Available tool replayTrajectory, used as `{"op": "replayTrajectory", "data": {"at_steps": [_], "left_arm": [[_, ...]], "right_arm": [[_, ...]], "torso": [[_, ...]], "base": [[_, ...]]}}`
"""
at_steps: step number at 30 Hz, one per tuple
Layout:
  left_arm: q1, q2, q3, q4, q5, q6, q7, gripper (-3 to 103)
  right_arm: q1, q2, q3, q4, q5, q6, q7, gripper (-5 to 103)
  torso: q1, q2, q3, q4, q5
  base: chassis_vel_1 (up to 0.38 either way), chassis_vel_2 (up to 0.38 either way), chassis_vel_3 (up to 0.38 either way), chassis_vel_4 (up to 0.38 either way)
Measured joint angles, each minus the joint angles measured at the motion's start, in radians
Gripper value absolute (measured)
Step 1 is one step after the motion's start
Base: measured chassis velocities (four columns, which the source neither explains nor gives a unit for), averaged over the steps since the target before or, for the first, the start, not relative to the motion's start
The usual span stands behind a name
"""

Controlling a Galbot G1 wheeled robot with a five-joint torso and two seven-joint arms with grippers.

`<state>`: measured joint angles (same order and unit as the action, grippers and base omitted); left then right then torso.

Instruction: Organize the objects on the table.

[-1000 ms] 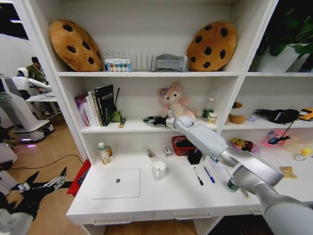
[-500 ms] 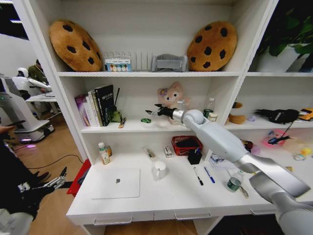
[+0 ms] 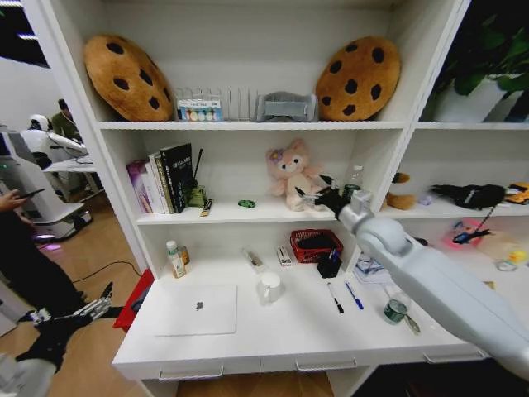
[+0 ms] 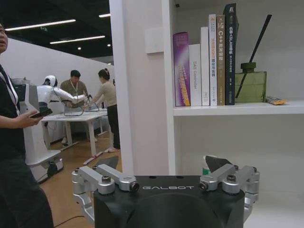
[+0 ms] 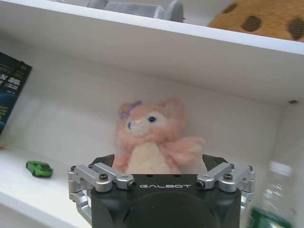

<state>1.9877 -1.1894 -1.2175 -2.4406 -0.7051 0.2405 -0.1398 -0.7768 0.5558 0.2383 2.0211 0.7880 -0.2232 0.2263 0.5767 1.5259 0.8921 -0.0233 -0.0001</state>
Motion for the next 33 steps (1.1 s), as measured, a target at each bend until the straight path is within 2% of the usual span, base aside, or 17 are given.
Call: {"op": "replayTrajectory", "data": {"at_steps": [1, 3, 4, 6, 7, 8, 9, 12, 14, 15, 16, 17, 19, 22, 24, 28, 33], "left_arm": [[0.0, 0.0, 0.0, 0.0, 0.0, 0.0, 0.0, 100], [0.0, 0.0, 0.0, 0.0, 0.0, 0.0, 0.0, 100], [0.0, 0.0, 0.0, 0.0, 0.0, 0.0, 0.0, 100], [0.0, 0.0, 0.0, 0.0, 0.0, 0.0, 0.0, 100], [0.0, 0.0, 0.0, 0.0, 0.0, 0.0, 0.0, 100], [0.0, 0.0, 0.0, 0.0, 0.0, 0.0, 0.0, 100], [0.0, 0.0, 0.0, 0.0, 0.0, 0.0, 0.0, 100], [0.0, 0.0, 0.0, 0.0, 0.0, 0.0, 0.0, 100], [0.0, 0.0, 0.0, 0.0, 0.0, 0.0, 0.0, 100], [0.0, 0.0, 0.0, 0.0, 0.0, 0.0, 0.0, 100], [0.0, 0.0, 0.0, 0.0, 0.0, 0.0, 0.0, 100], [0.0, 0.0, 0.0, 0.0, 0.0, 0.0, 0.0, 100], [0.0, 0.0, 0.0, 0.0, 0.0, 0.0, 0.0, 100], [0.0, 0.0, 0.0, 0.0, 0.0, 0.0, 0.0, 100], [0.0, 0.0, 0.0, 0.0, 0.0, 0.0, -0.001, 100], [0.0, 0.0, 0.0, 0.0, 0.0, 0.0, 0.0, 100], [0.0, 0.0, 0.0, 0.0, 0.0, 0.0, 0.0, 100]], "right_arm": [[0.0, 0.0, 0.0, 0.0, 0.0, 0.0, 0.0, 100], [-0.188, 0.008, 0.155, 0.06, -0.002, 0.007, 0.021, 100], [-0.188, 0.008, 0.155, 0.06, -0.002, 0.007, 0.021, 100], [-0.345, 0.033, 0.301, 0.098, -0.02, 0.021, 0.016, 100], [-0.345, 0.033, 0.301, 0.098, -0.02, 0.021, 0.016, 100], [-0.484, 0.071, 0.414, 0.12, -0.052, 0.038, 0.001, 100], [-0.549, 0.095, 0.465, 0.13, -0.07, 0.048, -0.006, 100], [-0.643, 0.136, 0.542, 0.143, -0.095, 0.063, -0.017, 100], [-0.773, 0.211, 0.64, 0.165, -0.131, 0.088, -0.033, 100], [-0.773, 0.211, 0.64, 0.165, -0.131, 0.088, -0.033, 100], [-0.858, 0.273, 0.685, 0.177, -0.163, 0.111, -0.048, 100], [-1.015, 0.419, 0.719, 0.214, -0.253, 0.172, -0.068, 100], [-1.037, 0.453, 0.715, 0.224, -0.269, 0.181, -0.069, 100], [-1.113, 0.629, 0.657, 0.253, -0.357, 0.236, -0.072, 100], [-1.127, 0.658, 0.638, 0.257, -0.386, 0.249, -0.073, 103], [-1.148, 0.722, 0.567, 0.273, -0.466, 0.277, -0.072, 100], [-1.149, 0.733, 0.532, 0.283, -0.489, 0.278, -0.062, 100]], "torso": [[0.0, 0.0, 0.0, 0.0, 0.0], [0.0, 0.0, 0.0, 0.0007, 0.0005], [0.0, 0.0, 0.0, 0.0007, 0.0005], [0.0, 0.0, 0.0, 0.0009, -0.0004], [0.0, 0.0, 0.0, 0.0009, -0.0004], [0.0, 0.0, 0.0, 0.0008, 0.0003], [0.0, 0.0, 0.0, 0.0008, 0.0004], [0.0, 0.0, 0.0, 0.0007, 0.0003], [0.0, 0.0, 0.0, 0.0005, 0.0001], [0.0, 0.0, 0.0, 0.0005, 0.0001], [0.0, 0.0, 0.0, 0.0005, 0.0003], [0.0, 0.0, 0.0, 0.0006, 0.0], [0.0, 0.0, 0.0, 0.0006, -0.0002], [0.0, 0.0, 0.0, 0.0005, 0.0003], [0.0, 0.0, 0.0, 0.0004, 0.0], [0.0, 0.0, 0.0, 0.0007, -0.0001], [0.0, 0.0, 0.0, 0.0007, -0.0001]], "base": [[0.0, 0.0, 0.0, 0.0], [0.0, 0.0, 0.0, 0.0], [0.0, 0.0, 0.0, 0.0], [0.0, 0.0, 0.0, 0.0], [0.0, 0.0, 0.0, 0.0], [0.0, 0.0, 0.0, 0.0], [0.0, 0.0, 0.0, 0.0], [0.0, 0.0, 0.0, 0.0], [0.0, 0.0, 0.0, 0.0], [0.0, 0.0, 0.0, 0.0], [0.0, 0.0, 0.0, 0.0], [0.0, 0.0, 0.0, 0.0], [0.0, 0.0, 0.0, 0.0], [0.0, 0.0, 0.0, 0.0], [0.0, 0.0, 0.0, 0.0], [0.0, 0.0, 0.0, 0.0], [0.0, 0.0, 0.0, 0.0]]}}
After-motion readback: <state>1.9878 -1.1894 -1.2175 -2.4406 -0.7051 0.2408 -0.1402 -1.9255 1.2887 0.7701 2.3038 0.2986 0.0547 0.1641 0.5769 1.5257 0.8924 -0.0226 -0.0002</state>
